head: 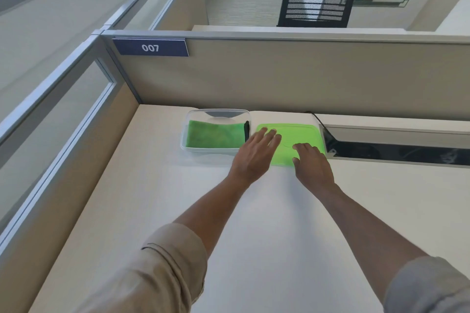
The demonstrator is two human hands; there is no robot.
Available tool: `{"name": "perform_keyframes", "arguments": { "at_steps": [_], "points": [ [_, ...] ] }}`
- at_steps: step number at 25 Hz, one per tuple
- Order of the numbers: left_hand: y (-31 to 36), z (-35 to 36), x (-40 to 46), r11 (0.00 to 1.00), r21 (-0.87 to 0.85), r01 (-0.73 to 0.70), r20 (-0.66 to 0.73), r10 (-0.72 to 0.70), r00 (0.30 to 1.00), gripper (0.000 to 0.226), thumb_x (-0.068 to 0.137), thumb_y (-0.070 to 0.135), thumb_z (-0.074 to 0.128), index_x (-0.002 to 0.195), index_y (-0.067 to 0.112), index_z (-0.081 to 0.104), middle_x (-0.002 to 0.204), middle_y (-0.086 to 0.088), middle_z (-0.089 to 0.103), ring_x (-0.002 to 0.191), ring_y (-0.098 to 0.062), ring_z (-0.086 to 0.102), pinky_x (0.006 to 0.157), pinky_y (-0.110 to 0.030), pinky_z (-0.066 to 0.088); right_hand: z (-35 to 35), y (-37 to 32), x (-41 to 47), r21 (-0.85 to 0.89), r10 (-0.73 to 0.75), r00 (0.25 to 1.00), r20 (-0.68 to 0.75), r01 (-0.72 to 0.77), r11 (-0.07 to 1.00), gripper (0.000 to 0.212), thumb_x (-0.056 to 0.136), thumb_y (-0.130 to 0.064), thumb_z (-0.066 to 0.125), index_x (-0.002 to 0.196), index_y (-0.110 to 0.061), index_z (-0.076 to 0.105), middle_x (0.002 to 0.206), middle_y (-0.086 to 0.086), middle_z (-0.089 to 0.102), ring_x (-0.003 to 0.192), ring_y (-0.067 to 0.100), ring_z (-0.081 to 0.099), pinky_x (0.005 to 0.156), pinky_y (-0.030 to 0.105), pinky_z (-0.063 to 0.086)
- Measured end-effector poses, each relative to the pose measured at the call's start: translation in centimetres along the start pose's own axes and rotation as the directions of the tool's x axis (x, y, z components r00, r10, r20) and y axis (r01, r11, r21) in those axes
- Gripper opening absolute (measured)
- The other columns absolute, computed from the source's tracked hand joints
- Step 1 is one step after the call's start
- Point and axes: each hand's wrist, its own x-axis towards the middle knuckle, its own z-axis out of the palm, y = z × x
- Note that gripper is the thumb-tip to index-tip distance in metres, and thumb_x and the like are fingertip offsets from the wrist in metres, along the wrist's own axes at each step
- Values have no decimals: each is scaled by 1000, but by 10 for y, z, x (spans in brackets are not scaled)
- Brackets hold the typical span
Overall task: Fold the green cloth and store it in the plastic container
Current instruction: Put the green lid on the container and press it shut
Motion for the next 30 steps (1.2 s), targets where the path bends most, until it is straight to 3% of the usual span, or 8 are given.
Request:
{"name": "perform_keyframes", "arguments": {
  "at_steps": [2, 4, 9, 13, 18, 25, 30],
  "points": [
    [14, 8, -5, 999, -46, 18, 54, -15, 998, 40, 85, -5, 49, 124, 4, 55, 124, -13, 61, 110, -32, 58, 77, -43, 54, -3, 14, -4, -3, 23, 999, 44, -23, 1000, 36, 88, -11, 60, 124, -10, 55, 116, 10, 61, 99, 35, 58, 80, 45, 49],
    [21, 17, -10, 997, -36, 75, 121, -70, 990, 37, 82, -7, 50, 116, 4, 58, 109, -13, 65, 94, -32, 61, 62, -42, 51, -3, 24, -8, 2, 40, 995, 91, -40, 999, 39, 87, -10, 60, 125, -9, 54, 119, 11, 59, 102, 36, 58, 82, 46, 49],
    [31, 33, -11, 986, 84, 143, 237, -159, 958, 22, 73, -11, 60, 83, 8, 64, 71, -9, 61, 65, -31, 59, 55, -36, 43, -3, 46, -11, -37, 64, 985, 161, -59, 998, 36, 87, -10, 60, 122, -9, 55, 120, 9, 58, 106, 34, 53, 82, 44, 48],
    [31, 34, -7, 982, 146, 119, 267, -155, 951, 25, 59, -9, 74, 66, 12, 61, 59, -5, 55, 51, -25, 55, 48, -30, 40, -1, 54, -8, -55, 60, 982, 182, -50, 997, 28, 87, -8, 59, 115, -9, 60, 115, 8, 60, 106, 34, 50, 82, 44, 47],
    [33, 34, -1, 976, 208, 62, 265, -117, 957, 32, 49, -7, 78, 62, 14, 58, 55, -1, 52, 46, -19, 51, 44, -27, 36, 1, 61, -10, -70, 33, 985, 169, -21, 997, 24, 86, -6, 59, 110, -9, 61, 112, 8, 61, 106, 33, 49, 81, 43, 47],
    [26, 26, -3, 977, 212, -16, 116, -9, 993, 27, 64, -12, 63, 75, 11, 57, 68, -4, 52, 58, -21, 51, 54, -32, 43, -11, 61, -3, -4, 116, 992, 55, -116, 993, 46, 73, 15, 54, 113, -7, 59, 114, 10, 59, 95, 35, 52, 76, 41, 45],
    [25, -3, 8, 993, 89, 78, -4, -78, 997, 32, 70, -9, 36, 86, 7, 57, 78, -9, 54, 66, -28, 53, 59, -38, 44, -40, 63, 3, 131, 134, 986, -103, -120, 984, 28, 78, 10, 53, 99, -8, 57, 99, 12, 60, 88, 37, 55, 66, 37, 38]
  ]
}}
